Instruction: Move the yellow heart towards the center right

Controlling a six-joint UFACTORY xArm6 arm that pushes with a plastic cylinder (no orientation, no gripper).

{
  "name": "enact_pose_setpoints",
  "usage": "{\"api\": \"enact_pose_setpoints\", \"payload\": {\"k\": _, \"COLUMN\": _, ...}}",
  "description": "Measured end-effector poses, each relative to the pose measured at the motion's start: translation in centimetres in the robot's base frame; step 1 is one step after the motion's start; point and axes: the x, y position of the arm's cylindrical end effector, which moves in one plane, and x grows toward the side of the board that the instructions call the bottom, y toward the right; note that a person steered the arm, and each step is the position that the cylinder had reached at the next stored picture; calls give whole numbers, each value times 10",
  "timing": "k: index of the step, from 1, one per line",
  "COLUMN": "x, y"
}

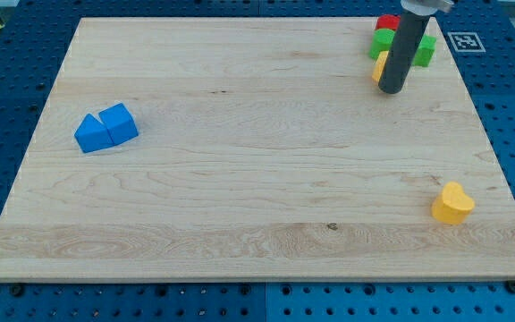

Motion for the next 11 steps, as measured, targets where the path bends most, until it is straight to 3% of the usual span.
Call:
{"api": "enact_pose_setpoints", "payload": {"k": 3, "x": 28, "y": 0}}
{"api": "enact_pose_setpoints", "payload": {"k": 11, "x": -11, "y": 0}}
